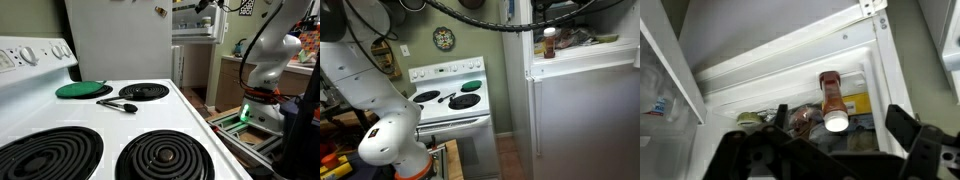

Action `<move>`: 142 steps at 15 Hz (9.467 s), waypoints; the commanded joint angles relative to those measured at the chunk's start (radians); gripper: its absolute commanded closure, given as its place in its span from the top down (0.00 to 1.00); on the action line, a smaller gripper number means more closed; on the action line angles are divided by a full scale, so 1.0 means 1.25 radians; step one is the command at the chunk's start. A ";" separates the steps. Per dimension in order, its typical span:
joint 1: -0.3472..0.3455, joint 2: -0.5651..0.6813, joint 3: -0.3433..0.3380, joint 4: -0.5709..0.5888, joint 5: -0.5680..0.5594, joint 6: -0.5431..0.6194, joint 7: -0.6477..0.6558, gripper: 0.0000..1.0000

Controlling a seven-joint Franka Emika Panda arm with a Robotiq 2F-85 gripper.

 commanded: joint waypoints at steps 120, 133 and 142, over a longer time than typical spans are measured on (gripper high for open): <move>-0.031 0.067 -0.004 0.152 0.472 -0.397 -0.191 1.00; -0.147 0.054 -0.122 0.238 0.214 -0.421 -0.154 1.00; -0.160 0.048 -0.188 0.294 0.057 -0.446 -0.121 1.00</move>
